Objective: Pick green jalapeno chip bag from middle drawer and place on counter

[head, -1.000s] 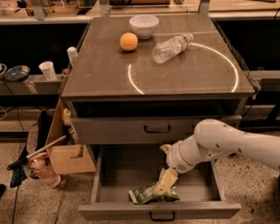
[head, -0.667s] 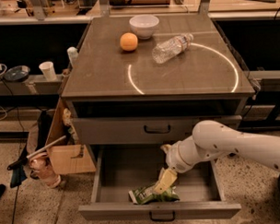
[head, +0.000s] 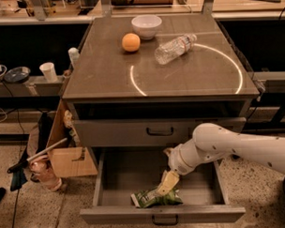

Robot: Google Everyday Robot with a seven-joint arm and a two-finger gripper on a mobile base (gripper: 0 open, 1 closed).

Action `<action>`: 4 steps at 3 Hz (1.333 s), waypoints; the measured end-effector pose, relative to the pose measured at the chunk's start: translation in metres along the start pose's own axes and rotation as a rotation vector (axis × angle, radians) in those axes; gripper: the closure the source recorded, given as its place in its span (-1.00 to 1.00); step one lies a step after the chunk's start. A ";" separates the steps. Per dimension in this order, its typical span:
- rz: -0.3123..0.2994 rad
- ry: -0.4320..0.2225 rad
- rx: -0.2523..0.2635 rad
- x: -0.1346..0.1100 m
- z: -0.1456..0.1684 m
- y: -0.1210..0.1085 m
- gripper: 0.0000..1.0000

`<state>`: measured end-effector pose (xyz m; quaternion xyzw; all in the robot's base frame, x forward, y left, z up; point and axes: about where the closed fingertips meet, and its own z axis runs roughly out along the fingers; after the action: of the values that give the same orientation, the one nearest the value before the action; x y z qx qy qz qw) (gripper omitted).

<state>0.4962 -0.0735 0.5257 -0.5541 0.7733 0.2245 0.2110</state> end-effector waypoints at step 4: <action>0.051 0.040 -0.036 0.028 0.048 0.004 -1.00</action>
Offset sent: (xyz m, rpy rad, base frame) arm -0.0172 0.0030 -0.0397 0.0010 0.0809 -0.0139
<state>0.4874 -0.0660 0.4708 -0.5422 0.7871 0.2327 0.1797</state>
